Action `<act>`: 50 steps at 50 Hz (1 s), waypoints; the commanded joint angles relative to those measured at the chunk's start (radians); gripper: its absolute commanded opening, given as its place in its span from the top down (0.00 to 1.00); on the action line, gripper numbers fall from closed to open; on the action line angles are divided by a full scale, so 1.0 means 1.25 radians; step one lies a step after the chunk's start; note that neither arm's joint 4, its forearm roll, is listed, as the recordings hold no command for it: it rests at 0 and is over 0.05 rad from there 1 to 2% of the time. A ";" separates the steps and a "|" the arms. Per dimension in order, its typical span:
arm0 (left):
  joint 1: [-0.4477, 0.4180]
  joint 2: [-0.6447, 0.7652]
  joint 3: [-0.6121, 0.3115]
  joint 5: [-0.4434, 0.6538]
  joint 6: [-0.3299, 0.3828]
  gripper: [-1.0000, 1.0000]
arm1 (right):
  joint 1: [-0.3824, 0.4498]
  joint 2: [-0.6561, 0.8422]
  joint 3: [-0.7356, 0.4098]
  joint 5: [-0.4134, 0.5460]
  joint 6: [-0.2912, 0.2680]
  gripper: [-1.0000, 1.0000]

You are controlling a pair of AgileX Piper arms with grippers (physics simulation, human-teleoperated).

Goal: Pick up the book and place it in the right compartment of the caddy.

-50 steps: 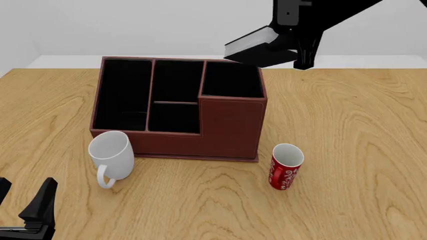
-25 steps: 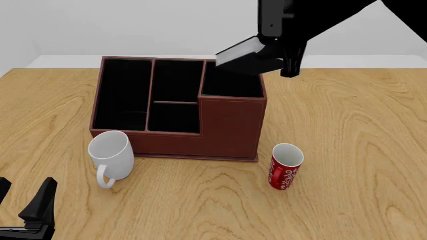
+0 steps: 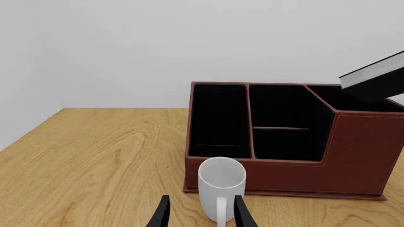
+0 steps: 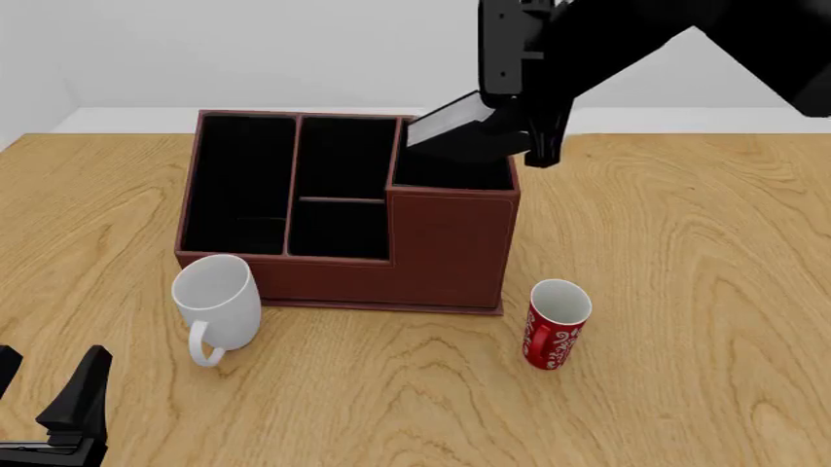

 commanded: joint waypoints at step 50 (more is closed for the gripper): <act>0.000 0.000 0.000 0.000 0.000 0.00 | -0.024 0.132 -0.127 0.049 -0.002 1.00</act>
